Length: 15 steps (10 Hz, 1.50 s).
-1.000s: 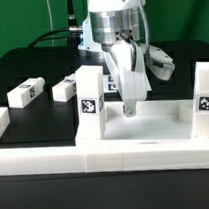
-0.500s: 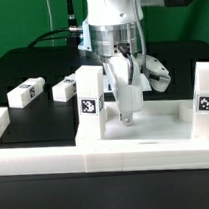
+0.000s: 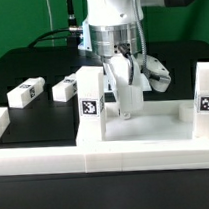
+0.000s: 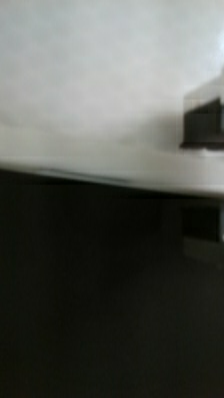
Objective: Assemble desk
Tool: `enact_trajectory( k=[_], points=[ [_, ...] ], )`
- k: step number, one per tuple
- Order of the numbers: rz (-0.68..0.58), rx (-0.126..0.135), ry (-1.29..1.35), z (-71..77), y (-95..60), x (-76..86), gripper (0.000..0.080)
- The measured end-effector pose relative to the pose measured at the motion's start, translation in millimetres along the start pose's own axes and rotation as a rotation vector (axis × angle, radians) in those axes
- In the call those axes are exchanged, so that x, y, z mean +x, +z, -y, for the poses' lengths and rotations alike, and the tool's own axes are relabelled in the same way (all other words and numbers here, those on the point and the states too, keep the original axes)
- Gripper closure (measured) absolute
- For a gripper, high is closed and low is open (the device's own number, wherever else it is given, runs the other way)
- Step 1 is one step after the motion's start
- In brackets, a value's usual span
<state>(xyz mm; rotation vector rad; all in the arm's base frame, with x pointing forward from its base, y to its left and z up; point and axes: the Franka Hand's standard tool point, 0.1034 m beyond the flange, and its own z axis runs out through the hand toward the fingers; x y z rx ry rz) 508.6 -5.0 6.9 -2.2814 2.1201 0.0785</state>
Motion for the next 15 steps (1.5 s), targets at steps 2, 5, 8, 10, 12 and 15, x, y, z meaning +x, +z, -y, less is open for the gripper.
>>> enact_trajectory(
  k=[2,5,8,10,12,15],
  points=[
    [0.000,0.000,0.001,-0.4,0.1,0.7,0.0726],
    [-0.001,0.001,-0.008,-1.6,-1.5,2.2,0.0726],
    [-0.002,-0.002,-0.101,-15.5,-11.8,13.6,0.0730],
    [-0.007,-0.008,-0.180,-23.8,-13.4,24.5,0.0730],
    [-0.010,-0.009,-0.202,-24.2,-13.0,26.8,0.0734],
    [-0.015,-0.010,-0.324,-24.8,-12.7,32.7,0.0732]
  ],
)
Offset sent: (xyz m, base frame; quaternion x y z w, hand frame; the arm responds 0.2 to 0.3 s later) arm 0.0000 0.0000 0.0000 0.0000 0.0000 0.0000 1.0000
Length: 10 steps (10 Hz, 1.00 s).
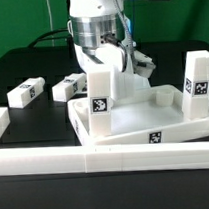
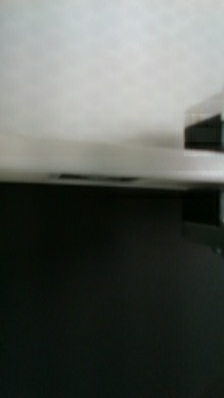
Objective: Assemble desk
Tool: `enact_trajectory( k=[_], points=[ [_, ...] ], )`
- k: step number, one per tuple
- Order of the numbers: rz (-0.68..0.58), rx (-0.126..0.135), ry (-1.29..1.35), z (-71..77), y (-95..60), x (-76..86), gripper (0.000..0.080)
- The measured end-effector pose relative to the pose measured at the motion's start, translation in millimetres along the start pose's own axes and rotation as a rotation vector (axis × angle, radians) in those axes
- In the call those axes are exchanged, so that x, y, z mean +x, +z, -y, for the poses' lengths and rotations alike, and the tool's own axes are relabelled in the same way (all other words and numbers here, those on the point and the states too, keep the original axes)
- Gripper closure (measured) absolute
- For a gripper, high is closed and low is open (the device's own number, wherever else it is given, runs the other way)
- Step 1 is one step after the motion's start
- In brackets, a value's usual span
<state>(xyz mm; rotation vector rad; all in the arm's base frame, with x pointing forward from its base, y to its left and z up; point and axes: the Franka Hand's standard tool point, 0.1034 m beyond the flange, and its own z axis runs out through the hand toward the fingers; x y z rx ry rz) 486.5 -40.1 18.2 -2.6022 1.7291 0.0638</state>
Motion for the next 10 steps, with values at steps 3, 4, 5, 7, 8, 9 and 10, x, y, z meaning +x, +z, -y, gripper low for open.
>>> enact_trajectory(
  k=[3,4,5,7,8,9,10],
  points=[
    [-0.008,-0.008,-0.198,-5.0,-0.1,13.9,0.0733],
    [-0.009,-0.009,-0.283,-4.9,0.6,16.1,0.0733],
    [-0.010,-0.009,-0.358,-4.8,0.7,17.8,0.0734],
    [-0.009,-0.009,-0.493,-5.2,0.3,18.0,0.0734],
    [-0.008,-0.011,-0.555,-5.9,1.1,18.2,0.0736],
    [-0.008,-0.011,-0.620,-6.1,1.2,18.3,0.0736],
    [-0.008,-0.012,-0.668,-6.3,1.3,18.5,0.0736]
  ],
)
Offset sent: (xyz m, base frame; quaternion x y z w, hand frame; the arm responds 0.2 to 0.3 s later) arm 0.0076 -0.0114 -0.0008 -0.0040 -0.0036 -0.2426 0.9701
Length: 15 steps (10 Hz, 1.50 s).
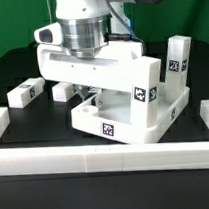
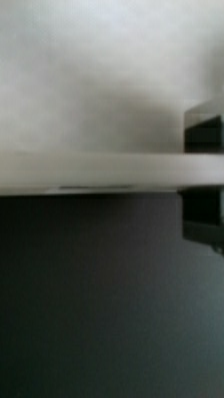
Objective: Assemble desk
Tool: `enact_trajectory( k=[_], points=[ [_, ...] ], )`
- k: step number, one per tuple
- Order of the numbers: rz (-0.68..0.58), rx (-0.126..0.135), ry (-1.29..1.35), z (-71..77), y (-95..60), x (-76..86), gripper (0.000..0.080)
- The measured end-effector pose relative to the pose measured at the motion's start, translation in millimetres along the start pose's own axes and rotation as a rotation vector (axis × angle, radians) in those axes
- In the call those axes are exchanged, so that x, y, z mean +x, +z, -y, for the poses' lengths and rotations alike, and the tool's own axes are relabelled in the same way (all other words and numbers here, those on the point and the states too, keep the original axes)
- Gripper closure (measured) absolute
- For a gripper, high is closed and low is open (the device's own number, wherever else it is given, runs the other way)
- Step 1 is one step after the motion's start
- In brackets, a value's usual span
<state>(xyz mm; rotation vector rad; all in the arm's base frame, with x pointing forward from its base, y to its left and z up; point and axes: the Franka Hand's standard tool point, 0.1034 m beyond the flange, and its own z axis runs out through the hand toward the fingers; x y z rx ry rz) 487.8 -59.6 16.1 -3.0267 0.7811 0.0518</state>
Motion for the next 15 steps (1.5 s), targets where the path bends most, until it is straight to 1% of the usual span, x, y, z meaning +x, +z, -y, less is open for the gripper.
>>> enact_trajectory(
  k=[2,4,5,6,8,12,13,14,15],
  points=[
    [0.001,0.000,-0.087,0.2,0.7,-0.2,0.0736],
    [-0.010,-0.027,-0.246,17.5,3.7,10.5,0.0736],
    [-0.008,-0.032,-0.293,23.1,5.0,15.6,0.0736],
    [-0.011,-0.035,-0.337,26.5,4.9,16.8,0.0736],
    [-0.010,-0.036,-0.429,25.1,4.9,17.4,0.0736],
    [-0.003,-0.051,-0.678,22.8,5.1,19.0,0.0736],
    [-0.006,-0.061,-0.737,28.6,5.0,21.8,0.0736],
    [-0.013,-0.072,-0.849,38.2,3.9,28.1,0.0736],
    [-0.015,-0.072,-0.883,45.5,3.7,31.0,0.0736]
  ],
)
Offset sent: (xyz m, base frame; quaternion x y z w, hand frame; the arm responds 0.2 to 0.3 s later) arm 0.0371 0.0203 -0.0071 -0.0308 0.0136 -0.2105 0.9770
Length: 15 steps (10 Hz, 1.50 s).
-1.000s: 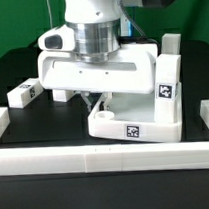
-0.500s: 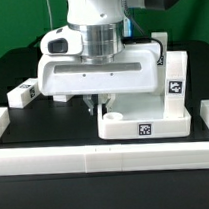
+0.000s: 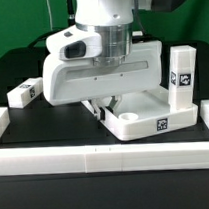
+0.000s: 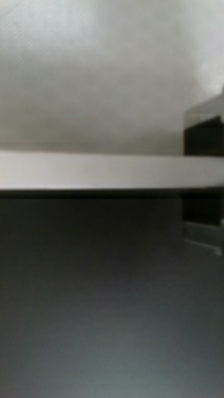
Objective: Assemble desk
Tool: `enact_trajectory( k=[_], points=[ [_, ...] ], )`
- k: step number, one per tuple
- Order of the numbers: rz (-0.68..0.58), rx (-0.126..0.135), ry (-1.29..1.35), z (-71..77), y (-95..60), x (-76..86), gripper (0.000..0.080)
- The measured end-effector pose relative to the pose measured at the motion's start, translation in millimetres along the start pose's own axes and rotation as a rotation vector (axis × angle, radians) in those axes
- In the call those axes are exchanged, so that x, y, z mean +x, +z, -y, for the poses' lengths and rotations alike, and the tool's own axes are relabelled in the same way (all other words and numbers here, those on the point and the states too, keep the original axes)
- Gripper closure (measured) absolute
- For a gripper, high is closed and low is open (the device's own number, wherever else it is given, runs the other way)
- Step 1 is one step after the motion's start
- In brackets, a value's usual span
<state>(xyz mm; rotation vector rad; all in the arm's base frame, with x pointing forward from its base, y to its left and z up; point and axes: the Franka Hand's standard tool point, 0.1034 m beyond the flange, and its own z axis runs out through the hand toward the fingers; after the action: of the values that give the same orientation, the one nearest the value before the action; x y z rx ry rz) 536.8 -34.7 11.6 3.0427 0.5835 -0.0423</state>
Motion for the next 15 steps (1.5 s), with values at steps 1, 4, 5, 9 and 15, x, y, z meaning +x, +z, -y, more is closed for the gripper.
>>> enact_trajectory(
  k=[1,4,5,9,15],
  points=[
    [-0.003,-0.003,-0.073,0.9,-1.0,2.6,0.0736],
    [0.005,-0.013,-0.220,-2.0,-0.7,1.8,0.0736],
    [0.003,-0.021,-0.253,2.1,-0.9,11.4,0.0736],
    [-0.005,-0.025,-0.318,3.0,-1.0,33.1,0.0736],
    [0.009,-0.040,-0.568,12.5,-4.1,46.6,0.0736]
  ],
)
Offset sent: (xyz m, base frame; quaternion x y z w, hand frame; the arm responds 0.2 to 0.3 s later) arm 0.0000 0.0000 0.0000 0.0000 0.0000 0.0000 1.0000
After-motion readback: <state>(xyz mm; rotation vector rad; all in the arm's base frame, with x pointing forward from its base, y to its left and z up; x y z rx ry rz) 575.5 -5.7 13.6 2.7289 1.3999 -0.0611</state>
